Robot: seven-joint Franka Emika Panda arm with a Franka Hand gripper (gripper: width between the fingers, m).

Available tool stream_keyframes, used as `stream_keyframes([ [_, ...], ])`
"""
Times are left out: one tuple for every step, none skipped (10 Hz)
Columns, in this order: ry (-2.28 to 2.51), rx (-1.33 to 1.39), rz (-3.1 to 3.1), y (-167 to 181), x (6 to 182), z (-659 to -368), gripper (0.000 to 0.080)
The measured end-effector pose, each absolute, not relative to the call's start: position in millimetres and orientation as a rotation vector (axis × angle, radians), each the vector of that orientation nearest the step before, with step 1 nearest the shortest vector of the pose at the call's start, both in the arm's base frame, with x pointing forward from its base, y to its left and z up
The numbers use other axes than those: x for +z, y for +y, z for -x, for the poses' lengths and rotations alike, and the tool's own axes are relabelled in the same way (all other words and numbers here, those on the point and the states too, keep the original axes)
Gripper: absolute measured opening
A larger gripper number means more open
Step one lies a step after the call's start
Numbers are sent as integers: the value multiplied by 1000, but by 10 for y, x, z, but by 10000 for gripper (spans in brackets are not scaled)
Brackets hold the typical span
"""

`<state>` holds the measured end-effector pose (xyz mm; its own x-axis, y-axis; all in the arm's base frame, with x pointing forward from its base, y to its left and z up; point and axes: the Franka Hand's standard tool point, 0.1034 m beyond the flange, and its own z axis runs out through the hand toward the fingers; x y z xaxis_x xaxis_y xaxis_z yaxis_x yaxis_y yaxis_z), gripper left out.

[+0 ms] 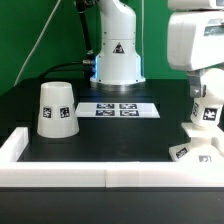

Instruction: Assemble lamp

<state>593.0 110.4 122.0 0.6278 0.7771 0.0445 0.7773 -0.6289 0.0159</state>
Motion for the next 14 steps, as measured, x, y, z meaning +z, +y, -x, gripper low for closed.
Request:
stream_keyframes([
  [-1399,-73,2808,1103,1217,-5929,698],
  [-1494,-72,2760,1095,1211,-5928,698],
  [-1568,-70,2720,1083,1206,-5928,698],
  [-1625,-71,2689,1080,1209,-5933,698],
  [-1726,-68,2636,1076,1213,-5938,698],
  [-1785,-66,2598,1069,1206,-5932,698],
  [-1788,-62,2594,1059,1192,-5918,698],
  [-1781,-61,2598,1058,1189,-5914,698],
  [-1780,-61,2599,1058,1189,-5914,698],
  [-1773,-60,2604,1057,1187,-5912,577],
  [-1767,-60,2607,1056,1185,-5911,577],
  [-1767,-60,2607,1056,1186,-5911,575],
  [-1767,-60,2608,1056,1186,-5911,575],
  [-1749,-60,2619,1055,1186,-5911,575],
])
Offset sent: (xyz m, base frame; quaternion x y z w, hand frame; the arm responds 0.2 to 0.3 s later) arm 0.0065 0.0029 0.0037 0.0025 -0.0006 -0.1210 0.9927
